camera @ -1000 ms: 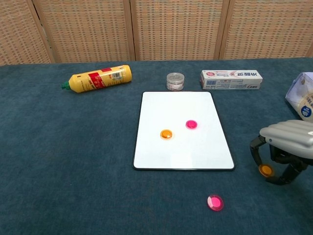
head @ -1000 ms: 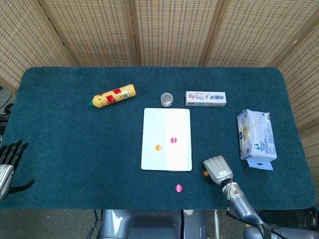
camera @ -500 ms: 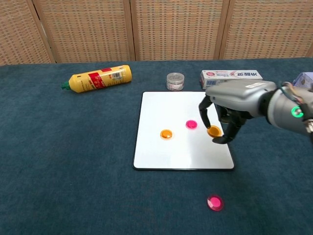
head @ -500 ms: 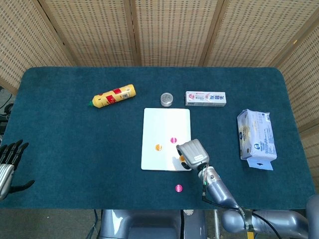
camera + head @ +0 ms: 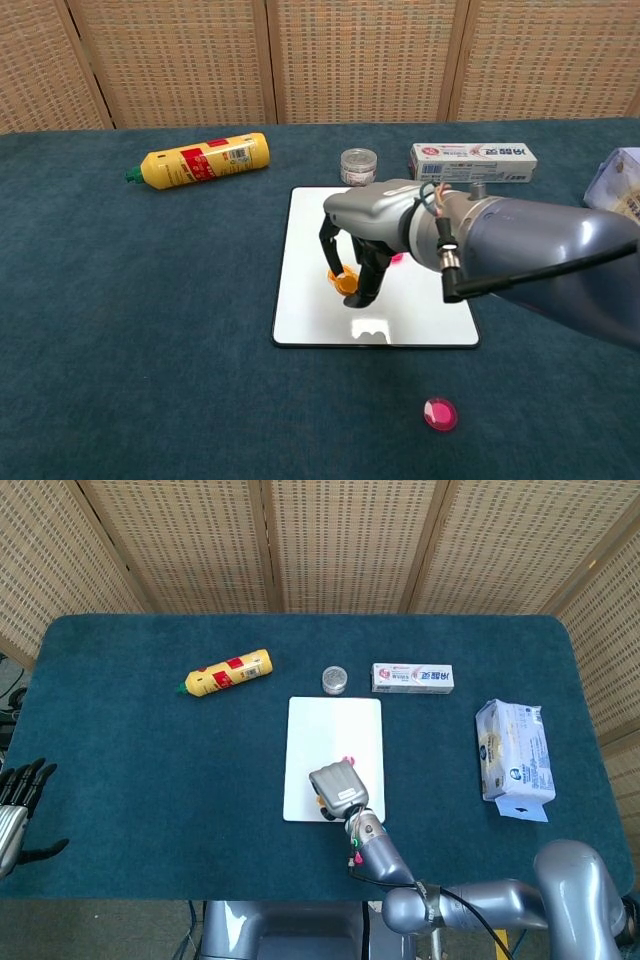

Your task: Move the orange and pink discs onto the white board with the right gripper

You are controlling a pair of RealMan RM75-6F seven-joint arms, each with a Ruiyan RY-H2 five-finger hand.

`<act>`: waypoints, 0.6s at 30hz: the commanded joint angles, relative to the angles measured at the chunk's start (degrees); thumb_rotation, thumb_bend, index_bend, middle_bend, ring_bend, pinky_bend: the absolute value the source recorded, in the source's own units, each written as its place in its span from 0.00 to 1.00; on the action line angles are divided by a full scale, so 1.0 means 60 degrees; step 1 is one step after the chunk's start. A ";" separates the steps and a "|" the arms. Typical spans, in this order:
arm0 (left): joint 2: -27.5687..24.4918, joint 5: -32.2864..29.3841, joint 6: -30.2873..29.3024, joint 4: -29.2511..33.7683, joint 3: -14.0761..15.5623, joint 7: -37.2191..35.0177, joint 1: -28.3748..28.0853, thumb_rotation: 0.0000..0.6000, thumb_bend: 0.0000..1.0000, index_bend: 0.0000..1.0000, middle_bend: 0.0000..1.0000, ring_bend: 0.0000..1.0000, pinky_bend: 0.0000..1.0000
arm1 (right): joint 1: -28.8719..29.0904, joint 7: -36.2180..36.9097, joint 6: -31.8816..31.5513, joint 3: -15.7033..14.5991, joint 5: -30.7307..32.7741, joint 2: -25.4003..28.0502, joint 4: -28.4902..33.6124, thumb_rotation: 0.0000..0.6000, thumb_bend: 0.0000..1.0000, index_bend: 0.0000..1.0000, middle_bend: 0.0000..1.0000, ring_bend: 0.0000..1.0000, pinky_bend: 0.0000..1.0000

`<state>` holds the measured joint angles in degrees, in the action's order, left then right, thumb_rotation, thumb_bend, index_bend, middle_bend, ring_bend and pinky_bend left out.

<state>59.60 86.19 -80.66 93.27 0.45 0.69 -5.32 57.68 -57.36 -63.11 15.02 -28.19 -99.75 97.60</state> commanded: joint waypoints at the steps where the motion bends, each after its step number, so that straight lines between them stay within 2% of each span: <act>1: 0.0001 -0.0022 0.0012 0.0003 -0.0002 0.0012 -0.0002 1.00 0.00 0.00 0.00 0.00 0.00 | 0.0119 0.0074 -0.0070 -0.0034 0.0034 -0.0127 -0.0111 1.00 0.23 0.32 0.99 0.95 1.00; 2: 0.0003 -0.0025 0.0019 0.0004 0.0000 0.0013 -0.0004 1.00 0.00 0.00 0.00 0.00 0.00 | 0.0144 0.0102 -0.0096 -0.0035 0.0050 -0.0154 -0.0132 1.00 0.19 0.25 0.99 0.95 1.00; 4: 0.0002 -0.0023 0.0012 0.0006 -0.0002 0.0014 -0.0005 1.00 0.00 0.00 0.00 0.00 0.00 | 0.0171 0.0156 -0.0158 -0.0041 0.0046 -0.0185 -0.0151 1.00 0.16 0.21 0.99 0.95 1.00; 7: -0.0002 -0.0007 -0.0003 0.0007 0.0006 -0.0002 0.0000 1.00 0.00 0.00 0.00 0.00 0.00 | 0.0147 0.0270 -0.0324 -0.0122 -0.0131 -0.0129 -0.0042 1.00 0.16 0.20 0.99 0.95 1.00; 12: -0.0026 0.0111 -0.0092 0.0018 0.0046 -0.0052 0.0030 1.00 0.00 0.00 0.00 0.00 0.00 | -0.0274 0.0601 -0.0797 -0.0522 -0.0808 0.0590 0.0964 1.00 0.19 0.21 0.99 0.95 1.00; 16: -0.0042 0.0230 -0.0206 0.0029 0.0088 -0.0076 0.0076 1.00 0.00 0.00 0.00 0.00 0.00 | -0.0779 0.1006 -0.1009 -0.1134 -0.1468 0.1255 0.1808 1.00 0.23 0.31 0.99 0.95 1.00; 18: -0.0036 0.0358 -0.0320 0.0026 0.0139 -0.0056 0.0127 1.00 0.00 0.00 0.00 0.00 0.00 | -0.1303 0.1295 -0.1133 -0.1949 -0.2011 0.1850 0.2461 1.00 0.24 0.33 0.99 0.95 1.00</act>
<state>59.37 88.10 -82.35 93.44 1.14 0.32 -4.70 53.19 -51.88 -68.66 7.86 -36.58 -92.47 108.24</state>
